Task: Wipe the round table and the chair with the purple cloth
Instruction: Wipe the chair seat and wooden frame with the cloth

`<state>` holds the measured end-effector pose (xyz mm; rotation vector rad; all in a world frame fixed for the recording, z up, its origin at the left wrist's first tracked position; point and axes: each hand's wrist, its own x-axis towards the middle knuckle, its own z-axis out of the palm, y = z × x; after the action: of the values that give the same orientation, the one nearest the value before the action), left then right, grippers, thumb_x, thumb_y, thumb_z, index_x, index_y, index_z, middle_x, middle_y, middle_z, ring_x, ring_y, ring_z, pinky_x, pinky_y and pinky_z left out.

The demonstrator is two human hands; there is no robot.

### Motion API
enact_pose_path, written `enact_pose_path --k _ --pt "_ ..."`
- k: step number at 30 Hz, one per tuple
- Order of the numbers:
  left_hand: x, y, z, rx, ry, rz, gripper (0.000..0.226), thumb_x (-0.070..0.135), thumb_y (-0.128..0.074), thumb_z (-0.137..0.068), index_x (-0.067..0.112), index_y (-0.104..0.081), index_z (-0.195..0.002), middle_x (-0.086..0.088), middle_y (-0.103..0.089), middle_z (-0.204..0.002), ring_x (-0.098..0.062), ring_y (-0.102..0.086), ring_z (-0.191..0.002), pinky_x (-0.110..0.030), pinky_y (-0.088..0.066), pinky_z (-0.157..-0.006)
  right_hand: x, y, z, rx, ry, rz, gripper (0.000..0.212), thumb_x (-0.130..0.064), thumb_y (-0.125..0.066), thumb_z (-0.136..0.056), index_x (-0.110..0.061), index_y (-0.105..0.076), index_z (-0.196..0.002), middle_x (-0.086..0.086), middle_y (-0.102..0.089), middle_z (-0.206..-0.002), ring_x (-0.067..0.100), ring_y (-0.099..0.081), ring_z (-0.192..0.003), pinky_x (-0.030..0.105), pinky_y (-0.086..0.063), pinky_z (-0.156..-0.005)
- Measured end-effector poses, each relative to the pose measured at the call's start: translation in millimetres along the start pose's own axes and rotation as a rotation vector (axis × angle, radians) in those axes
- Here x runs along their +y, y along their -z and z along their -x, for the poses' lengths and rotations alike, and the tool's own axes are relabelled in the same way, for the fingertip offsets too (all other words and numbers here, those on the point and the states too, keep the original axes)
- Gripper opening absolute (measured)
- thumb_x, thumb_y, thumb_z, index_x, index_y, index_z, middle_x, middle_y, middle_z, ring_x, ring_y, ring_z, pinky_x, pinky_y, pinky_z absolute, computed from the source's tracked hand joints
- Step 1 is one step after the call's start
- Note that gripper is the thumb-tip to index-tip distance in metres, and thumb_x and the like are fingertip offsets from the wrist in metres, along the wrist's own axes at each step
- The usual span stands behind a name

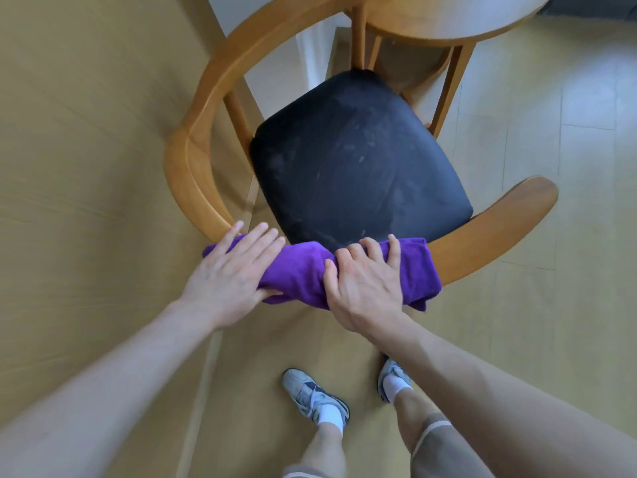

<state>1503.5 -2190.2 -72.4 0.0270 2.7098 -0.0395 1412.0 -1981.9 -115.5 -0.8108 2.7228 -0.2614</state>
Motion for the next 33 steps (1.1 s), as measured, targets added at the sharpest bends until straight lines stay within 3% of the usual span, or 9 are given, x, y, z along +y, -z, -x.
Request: enact_pose_path --k 3,7,11,15,20,23,27,30,33 --pt "-34 15 6 0.014 -0.053 -0.087 0.083 0.053 -0.048 -0.098 0.013 -0.019 -0.164 -0.004 -0.015 -0.172 -0.021 -0.005 -0.160 -0.045 0.004 -0.129 -35 -6 -4 -0.050 0.041 -0.055 0.051 -0.045 -0.019 -0.100 -0.021 -0.063 -0.101 -0.002 -0.067 -0.108 0.023 -0.055 -0.109 0.054 -0.016 -0.119" --pt "-41 24 18 0.180 0.037 -0.024 0.071 0.024 -0.068 -0.088 0.001 -0.046 -0.151 -0.020 -0.035 -0.163 -0.037 -0.028 -0.153 -0.051 -0.020 -0.127 -40 -7 -4 -0.064 0.174 -0.240 0.054 -0.052 -0.026 -0.099 -0.020 -0.048 -0.137 -0.004 -0.054 -0.140 0.018 -0.048 -0.129 0.054 -0.020 -0.119" --pt "3 6 29 0.356 0.145 0.288 0.057 -0.005 -0.074 -0.068 0.003 -0.064 -0.124 -0.017 -0.057 -0.121 -0.040 -0.054 -0.113 -0.052 -0.049 -0.097 -1 -1 8 -0.067 0.273 -0.126 0.062 -0.059 -0.033 -0.096 -0.017 -0.047 -0.140 -0.001 -0.052 -0.144 0.021 -0.042 -0.137 0.044 -0.017 -0.123" --pt "48 -19 27 0.360 0.155 0.435 0.061 0.020 -0.072 -0.079 0.006 -0.057 -0.137 -0.023 -0.052 -0.141 -0.044 -0.047 -0.132 -0.057 -0.043 -0.110 35 4 17 -0.042 0.263 0.053 0.064 -0.061 -0.039 -0.095 -0.016 -0.051 -0.139 0.001 -0.055 -0.142 0.023 -0.040 -0.140 0.047 -0.013 -0.125" --pt "67 -39 23 0.217 0.107 0.342 0.106 0.066 -0.055 -0.086 0.009 -0.011 -0.164 -0.019 -0.009 -0.171 -0.035 -0.003 -0.159 -0.052 -0.007 -0.129 29 6 11 -0.107 0.289 0.123 0.068 -0.065 -0.038 -0.093 -0.017 -0.049 -0.139 0.000 -0.054 -0.141 0.026 -0.044 -0.134 0.051 -0.018 -0.121" --pt "27 -37 15 0.199 -0.065 0.097 0.111 0.070 -0.062 -0.084 0.011 -0.014 -0.164 -0.016 -0.020 -0.170 -0.031 -0.015 -0.159 -0.047 -0.012 -0.129 33 11 2 -0.139 0.390 0.160 0.063 -0.067 -0.035 -0.094 -0.019 -0.053 -0.131 -0.002 -0.059 -0.130 0.026 -0.052 -0.119 0.047 -0.033 -0.108" --pt "-16 -23 -12 0.250 -0.264 -0.178 0.085 0.062 -0.060 -0.087 0.005 -0.049 -0.149 -0.011 -0.063 -0.135 -0.030 -0.059 -0.128 -0.044 -0.040 -0.117 24 11 -16 -0.163 0.395 0.211 0.051 -0.066 -0.025 -0.097 -0.023 -0.052 -0.095 -0.003 -0.063 -0.089 0.026 -0.059 -0.083 0.043 -0.044 -0.082" --pt "-24 -6 -43 0.087 -0.331 -0.247 0.064 0.065 -0.047 -0.091 0.012 -0.057 -0.125 -0.003 -0.066 -0.105 -0.025 -0.063 -0.097 -0.039 -0.050 -0.091 14 6 -25 -0.154 0.326 0.182 0.051 -0.061 -0.020 -0.098 -0.021 -0.040 -0.074 -0.002 -0.059 -0.067 0.028 -0.057 -0.065 0.039 -0.042 -0.068" --pt "-25 6 -66 -0.051 -0.423 -0.239 0.056 0.072 -0.046 -0.088 0.017 -0.053 -0.101 0.001 -0.066 -0.092 -0.023 -0.066 -0.084 -0.036 -0.051 -0.073 6 0 -30 -0.153 0.218 0.156 0.056 -0.058 -0.013 -0.096 -0.020 -0.037 -0.063 -0.001 -0.056 -0.058 0.029 -0.052 -0.057 0.038 -0.039 -0.065"
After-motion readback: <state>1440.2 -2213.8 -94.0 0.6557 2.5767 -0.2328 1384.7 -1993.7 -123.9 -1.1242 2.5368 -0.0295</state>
